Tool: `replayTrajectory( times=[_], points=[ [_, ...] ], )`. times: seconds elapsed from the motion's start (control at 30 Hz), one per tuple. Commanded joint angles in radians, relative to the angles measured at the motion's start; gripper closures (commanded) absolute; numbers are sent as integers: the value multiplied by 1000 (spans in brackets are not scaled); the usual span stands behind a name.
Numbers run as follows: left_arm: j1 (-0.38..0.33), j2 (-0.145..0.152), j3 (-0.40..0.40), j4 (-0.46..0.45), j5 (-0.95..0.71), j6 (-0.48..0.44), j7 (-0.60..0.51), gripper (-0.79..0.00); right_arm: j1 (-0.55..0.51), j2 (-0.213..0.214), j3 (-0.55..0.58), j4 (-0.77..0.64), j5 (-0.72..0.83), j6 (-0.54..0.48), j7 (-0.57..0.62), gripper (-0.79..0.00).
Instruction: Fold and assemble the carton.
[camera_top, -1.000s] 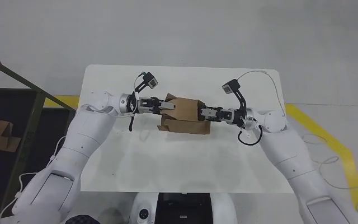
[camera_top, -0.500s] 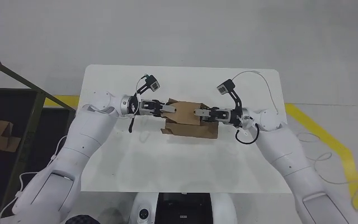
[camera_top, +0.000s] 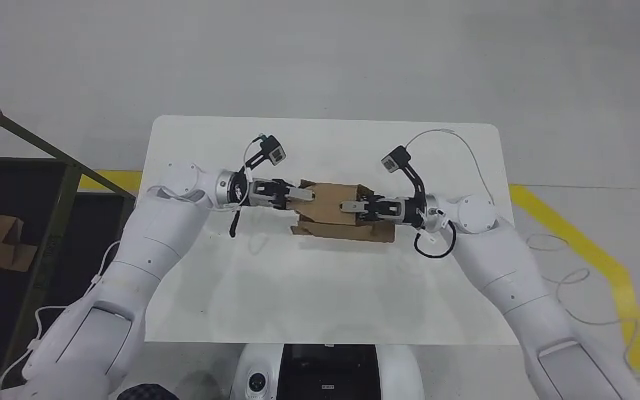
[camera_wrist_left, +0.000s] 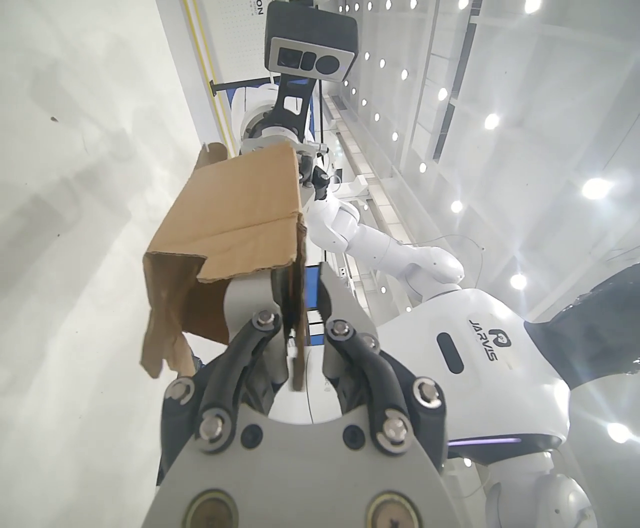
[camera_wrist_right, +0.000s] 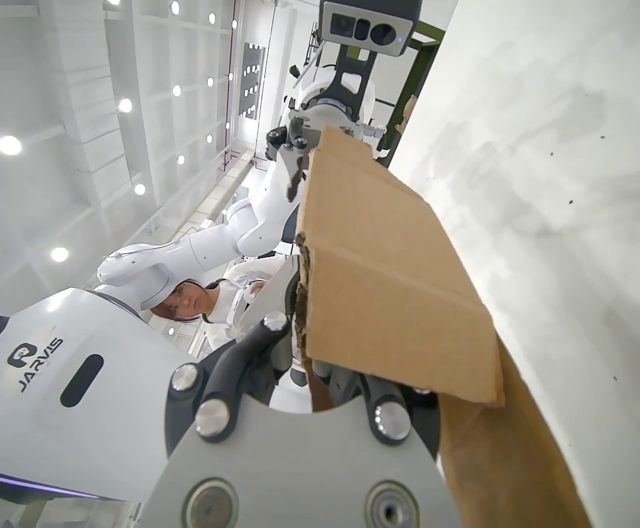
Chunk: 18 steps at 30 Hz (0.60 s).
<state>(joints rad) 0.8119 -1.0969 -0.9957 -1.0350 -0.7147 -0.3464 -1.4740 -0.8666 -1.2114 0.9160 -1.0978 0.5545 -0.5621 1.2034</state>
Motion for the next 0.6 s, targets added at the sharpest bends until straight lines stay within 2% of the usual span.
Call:
replayTrajectory(
  times=[0.0, 0.3, 0.57],
  points=[
    [-1, 0, -4, 7, -14, 5, -5, -785, 2, 0, 1, 5, -15, -4, -8, 0],
    [54, 11, -65, -71, -98, 7, -7, -785, 1, 4, 14, 11, -96, -10, -45, 0],
    [68, 5, -71, -113, -161, 59, -59, -785, -4, 4, 10, 3, -155, -6, -82, 0]
  ],
)
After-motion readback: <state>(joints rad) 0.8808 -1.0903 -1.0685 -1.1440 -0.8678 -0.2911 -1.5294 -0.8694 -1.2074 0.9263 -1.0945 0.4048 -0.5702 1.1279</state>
